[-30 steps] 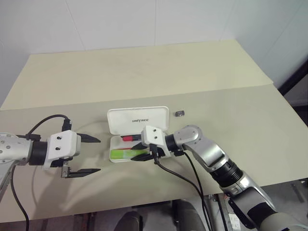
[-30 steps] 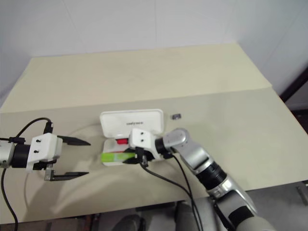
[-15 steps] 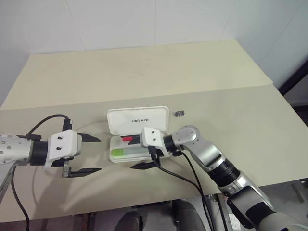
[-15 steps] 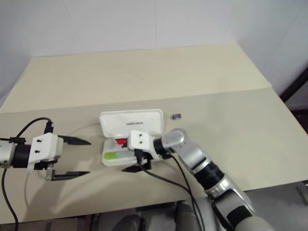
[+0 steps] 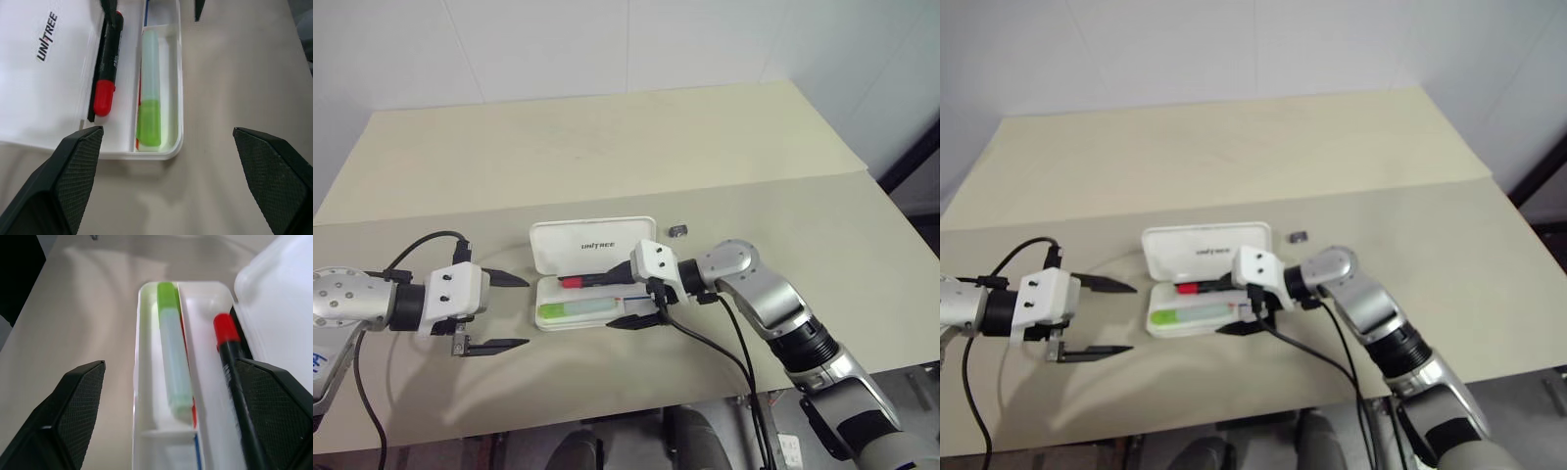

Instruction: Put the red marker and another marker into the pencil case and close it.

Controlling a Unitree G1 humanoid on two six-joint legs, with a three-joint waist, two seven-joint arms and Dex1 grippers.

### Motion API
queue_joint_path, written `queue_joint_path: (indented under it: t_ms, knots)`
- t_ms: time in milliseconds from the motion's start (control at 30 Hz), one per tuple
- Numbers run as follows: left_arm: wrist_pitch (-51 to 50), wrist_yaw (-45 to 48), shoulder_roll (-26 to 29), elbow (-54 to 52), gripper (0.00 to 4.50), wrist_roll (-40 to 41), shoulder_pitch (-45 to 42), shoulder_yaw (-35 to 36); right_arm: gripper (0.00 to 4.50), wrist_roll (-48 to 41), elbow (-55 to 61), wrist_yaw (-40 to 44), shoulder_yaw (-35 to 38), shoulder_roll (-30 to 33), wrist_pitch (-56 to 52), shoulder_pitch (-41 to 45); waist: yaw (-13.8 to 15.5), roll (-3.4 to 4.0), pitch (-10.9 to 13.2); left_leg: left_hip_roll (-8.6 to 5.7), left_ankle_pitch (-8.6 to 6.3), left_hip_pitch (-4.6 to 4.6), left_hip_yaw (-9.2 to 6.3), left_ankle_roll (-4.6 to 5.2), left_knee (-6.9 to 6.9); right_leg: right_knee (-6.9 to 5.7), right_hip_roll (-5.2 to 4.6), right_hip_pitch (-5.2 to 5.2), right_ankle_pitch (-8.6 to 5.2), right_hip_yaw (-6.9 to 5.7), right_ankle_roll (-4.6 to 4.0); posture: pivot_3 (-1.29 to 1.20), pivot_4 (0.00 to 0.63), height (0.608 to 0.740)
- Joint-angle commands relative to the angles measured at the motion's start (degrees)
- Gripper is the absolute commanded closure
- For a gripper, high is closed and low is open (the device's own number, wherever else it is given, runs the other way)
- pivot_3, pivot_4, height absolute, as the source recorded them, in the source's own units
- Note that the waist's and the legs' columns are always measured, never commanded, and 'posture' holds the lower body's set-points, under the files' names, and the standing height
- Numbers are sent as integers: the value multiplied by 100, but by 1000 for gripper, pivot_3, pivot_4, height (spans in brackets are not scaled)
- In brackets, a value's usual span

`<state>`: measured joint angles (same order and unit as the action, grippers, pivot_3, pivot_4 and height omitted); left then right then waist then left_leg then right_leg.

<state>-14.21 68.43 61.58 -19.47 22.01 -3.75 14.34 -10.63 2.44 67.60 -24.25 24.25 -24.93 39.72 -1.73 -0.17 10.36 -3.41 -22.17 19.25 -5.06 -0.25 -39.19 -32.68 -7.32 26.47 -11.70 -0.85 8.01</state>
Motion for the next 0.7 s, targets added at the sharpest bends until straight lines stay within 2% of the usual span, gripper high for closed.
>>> queue_joint_path:
  t_ms: [33,67,133,433,700]
  knots:
    - [109,29,19,5,0,-23,-119,-25,51,-71,288,-92,-5,-121,-34,-31,5,-1,0,0,0,0,1,0,0,0,-1,0,0,0,-1,0,150,740]
    - [113,33,21,6,0,-23,-126,-32,51,-56,280,-127,-27,-165,-31,-35,4,-2,-1,0,0,0,2,0,0,0,-1,0,1,1,-1,0,150,740]
    - [118,34,28,7,0,-15,-125,-35,661,-50,260,-162,-64,-246,-51,-28,5,-2,-1,-1,0,-1,2,0,0,0,-1,0,1,2,-2,0,150,740]
    - [68,10,65,-121,0,22,71,127,3954,57,9,-267,-194,-604,42,153,4,-3,-2,0,0,0,2,0,0,-1,-1,2,1,0,-2,0,150,740]
    - [56,-29,47,-194,0,27,188,213,3954,65,-192,-330,-170,-769,13,296,5,-4,-2,-1,0,-1,2,0,0,-2,-1,2,1,0,-2,0,150,740]
